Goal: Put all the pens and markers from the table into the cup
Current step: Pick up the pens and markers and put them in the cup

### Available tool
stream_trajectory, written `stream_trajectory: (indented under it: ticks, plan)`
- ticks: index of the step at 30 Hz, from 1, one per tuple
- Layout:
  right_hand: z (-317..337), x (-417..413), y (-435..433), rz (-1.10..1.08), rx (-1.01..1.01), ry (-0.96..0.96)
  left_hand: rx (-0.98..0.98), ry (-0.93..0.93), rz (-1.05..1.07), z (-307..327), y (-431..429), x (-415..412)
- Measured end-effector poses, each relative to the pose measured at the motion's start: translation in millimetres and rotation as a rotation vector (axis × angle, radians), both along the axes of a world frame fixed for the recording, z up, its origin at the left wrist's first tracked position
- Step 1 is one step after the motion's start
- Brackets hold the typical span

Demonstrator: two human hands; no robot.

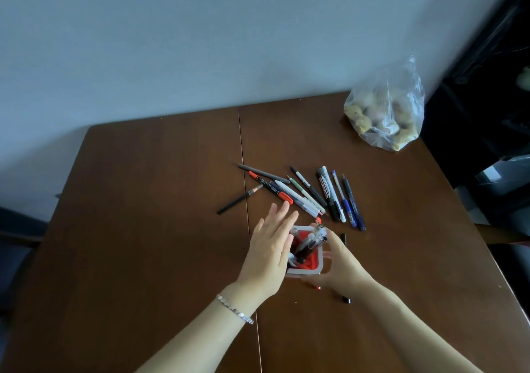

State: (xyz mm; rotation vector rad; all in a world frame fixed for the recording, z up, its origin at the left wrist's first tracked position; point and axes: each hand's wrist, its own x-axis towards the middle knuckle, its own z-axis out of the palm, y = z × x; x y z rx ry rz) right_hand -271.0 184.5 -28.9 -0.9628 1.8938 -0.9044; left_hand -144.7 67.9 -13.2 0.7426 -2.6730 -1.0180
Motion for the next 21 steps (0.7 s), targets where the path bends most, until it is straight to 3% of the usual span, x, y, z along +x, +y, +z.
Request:
stream_trajectory:
  ticks: [2, 5, 7, 9, 10, 13, 16, 21]
  plan:
    - [-0.4, -0.4, -0.2, 0.002, 0.008, 0.004, 0.085, -0.096, -0.013, 0.7, -5.7, -6.7]
    - [-3.7, -1.9, -0.8, -0.01, -0.006, 0.024, 0.051, -0.249, -0.153, 12.2, -18.3, -13.6]
    - [-6.1, -3.1, -0.9, -0.012, -0.016, 0.024, 0.099, -0.121, -0.127, 21.0, -32.4, -15.3]
    - [-7.5, -3.9, -0.6, -0.003, -0.013, 0.024, 0.126, 0.035, 0.056, 19.6, -54.7, -13.8]
    - [-8.0, -4.2, -0.5, 0.0, -0.008, 0.025, 0.086, 0.023, 0.151, 13.4, -68.9, -12.7]
    - [-9.4, -6.5, -1.3, 0.009, -0.001, 0.026, -0.045, -0.215, 0.323, -14.1, -106.6, -13.2]
    - [-9.4, -8.2, -1.6, 0.007, 0.009, 0.003, -0.195, -0.382, 0.257, -38.9, -126.8, -20.1]
    - [-9.8, -8.0, -1.3, 0.017, 0.02, -0.002, -0.254, -0.51, 0.125, -62.1, -134.8, -25.2]
